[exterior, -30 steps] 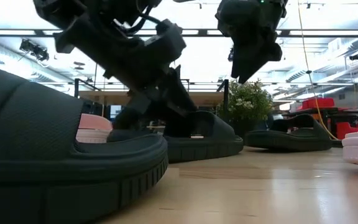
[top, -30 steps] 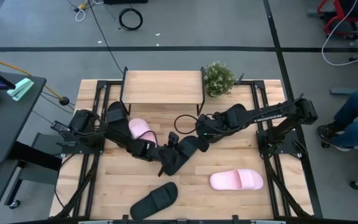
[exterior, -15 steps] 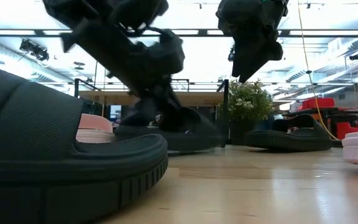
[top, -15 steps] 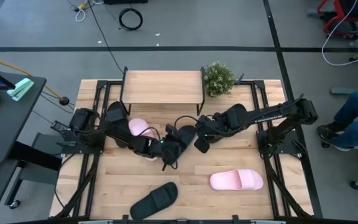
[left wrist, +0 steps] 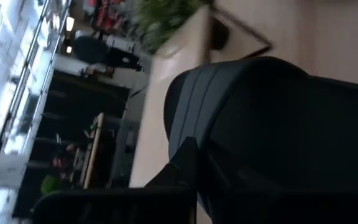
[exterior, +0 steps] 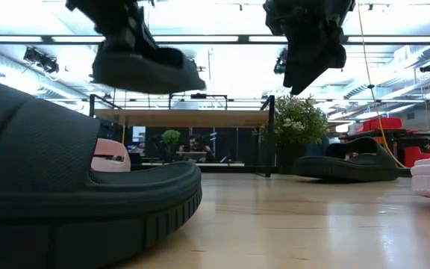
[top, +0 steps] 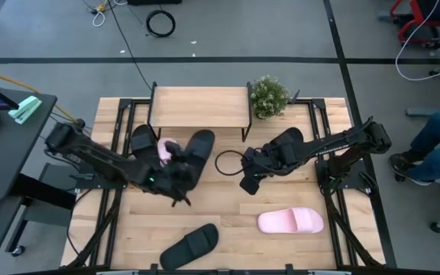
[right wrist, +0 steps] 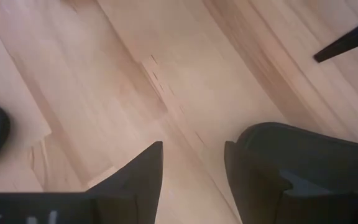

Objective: Pick and place slides into the shelf
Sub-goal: Put the middle black slipper on the shelf

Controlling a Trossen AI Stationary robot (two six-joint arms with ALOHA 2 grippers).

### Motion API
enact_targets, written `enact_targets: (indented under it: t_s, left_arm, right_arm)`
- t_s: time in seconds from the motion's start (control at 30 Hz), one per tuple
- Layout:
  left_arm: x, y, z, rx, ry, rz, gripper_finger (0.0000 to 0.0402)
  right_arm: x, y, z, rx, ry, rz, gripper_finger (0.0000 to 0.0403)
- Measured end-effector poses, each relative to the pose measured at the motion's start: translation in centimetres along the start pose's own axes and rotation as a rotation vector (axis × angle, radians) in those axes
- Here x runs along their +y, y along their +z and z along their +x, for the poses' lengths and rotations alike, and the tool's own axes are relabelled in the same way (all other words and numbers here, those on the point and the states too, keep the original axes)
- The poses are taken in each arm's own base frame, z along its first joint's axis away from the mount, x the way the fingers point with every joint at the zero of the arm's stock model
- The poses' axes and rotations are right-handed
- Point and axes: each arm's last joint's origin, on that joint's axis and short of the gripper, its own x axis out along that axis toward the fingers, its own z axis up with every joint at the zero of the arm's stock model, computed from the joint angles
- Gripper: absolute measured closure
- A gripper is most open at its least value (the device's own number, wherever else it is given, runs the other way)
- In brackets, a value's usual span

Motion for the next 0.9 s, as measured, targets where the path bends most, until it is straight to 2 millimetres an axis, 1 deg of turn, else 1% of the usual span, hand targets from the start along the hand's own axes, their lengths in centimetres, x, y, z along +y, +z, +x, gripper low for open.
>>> enact_targets:
  t_s: [0.07, 0.17, 0.3, 0.37, 0.5, 0.6, 0.77, 0.9]
  left_arm:
    - [1.9, -0.4, 0.1, 0.015, 0.04, -0.032, 0.039]
    - [4.7, -1.4, 1.1, 0.065, 0.089, -0.051, 0.039]
    - [8.1, -3.2, 3.4, 0.187, 0.165, -0.056, 0.039]
    - [9.3, -4.3, 4.9, 0.247, 0.154, -0.062, 0.039]
    - [10.8, -6.4, 7.6, 0.31, 0.047, -0.134, 0.039]
    - [12.1, -7.8, 9.1, 0.357, 0.057, -0.201, 0.039]
    - [13.9, -10.2, 10.7, 0.477, 0.116, -0.218, 0.039]
    - [14.5, -11.3, 11.5, 0.495, 0.061, -0.196, 0.039]
  right_arm:
    - [0.0, 0.0, 0.0, -0.001, 0.0, 0.0, 0.0226]
    - [0.0, 0.0, 0.0, -0.002, 0.0, 0.0, 0.0226]
    - [0.0, 0.0, 0.0, -0.002, 0.0, 0.001, 0.0226]
    - [0.0, 0.0, 0.0, -0.002, 0.001, 0.004, 0.0226]
    - [0.0, 0.0, 0.0, -0.003, 0.002, 0.004, 0.0226]
    - [0.0, 0.0, 0.0, -0.003, 0.002, 0.004, 0.0226]
    - [0.0, 0.0, 0.0, -0.003, 0.002, -0.008, 0.0226]
    - [0.0, 0.0, 0.0, -0.003, 0.002, -0.031, 0.0226]
